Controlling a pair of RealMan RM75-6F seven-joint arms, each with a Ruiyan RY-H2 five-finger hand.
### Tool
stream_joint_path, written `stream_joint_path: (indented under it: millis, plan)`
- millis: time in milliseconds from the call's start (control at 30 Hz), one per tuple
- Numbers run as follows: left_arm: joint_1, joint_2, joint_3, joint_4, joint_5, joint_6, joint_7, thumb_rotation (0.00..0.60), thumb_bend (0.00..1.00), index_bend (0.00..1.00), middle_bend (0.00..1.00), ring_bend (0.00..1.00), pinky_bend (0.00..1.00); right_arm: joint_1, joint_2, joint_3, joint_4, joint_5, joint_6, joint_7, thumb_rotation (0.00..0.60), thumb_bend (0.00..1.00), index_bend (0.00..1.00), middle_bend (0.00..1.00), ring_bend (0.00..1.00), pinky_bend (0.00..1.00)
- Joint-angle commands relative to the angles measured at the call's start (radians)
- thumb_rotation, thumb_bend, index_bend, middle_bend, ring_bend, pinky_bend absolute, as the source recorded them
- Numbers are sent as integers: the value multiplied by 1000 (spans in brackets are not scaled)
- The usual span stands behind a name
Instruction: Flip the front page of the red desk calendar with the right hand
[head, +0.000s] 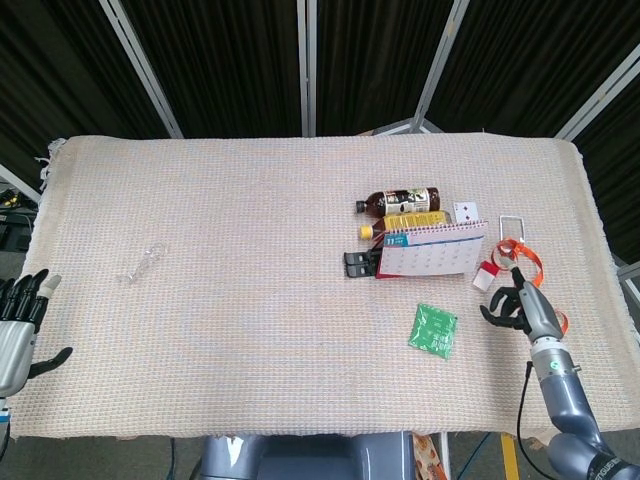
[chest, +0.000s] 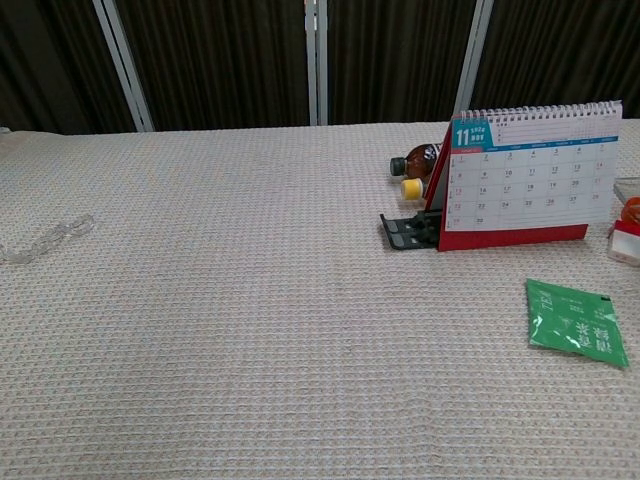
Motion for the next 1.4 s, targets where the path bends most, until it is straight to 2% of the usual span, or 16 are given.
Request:
stream_joint_path:
  millis: [33, 267, 600, 867, 1133, 1233, 1400]
  plan:
    - [0, 1, -1, 2, -2, -2, -2, 600, 0, 0, 0, 0, 0, 29, -30, 12, 59, 47, -41, 3, 600, 263, 80, 636, 675, 560]
    - [-7, -2, -3, 5, -10, -16, 3, 600, 0, 0, 0, 0, 0, 59, -73, 12, 138, 83, -96, 5, 600, 276, 112, 636, 675, 560]
    - [-13, -7, -4, 10, -19, -30, 10, 600, 0, 0, 0, 0, 0, 93, -134, 12, 197, 66, -137, 12, 600, 289, 140, 636, 675, 559]
    - [-15, -6, -6, 13, -26, -36, 3, 600, 0, 0, 0, 0, 0, 99, -147, 14, 159, 20, -109, 6, 600, 294, 176, 636, 675, 559]
    - [-16, -6, -4, 13, -24, -38, 3, 600, 0, 0, 0, 0, 0, 83, -131, 1, 74, -30, -51, -13, 600, 299, 201, 632, 673, 559]
    - [-15, -7, -3, 13, -20, -34, 3, 600, 0, 0, 0, 0, 0, 63, -116, 15, 13, -113, 12, 24, 600, 299, 221, 595, 657, 548]
    - [-16, -7, -3, 14, -21, -36, 2, 600, 0, 0, 0, 0, 0, 48, -95, 40, -37, -223, 82, 85, 600, 299, 269, 465, 554, 459]
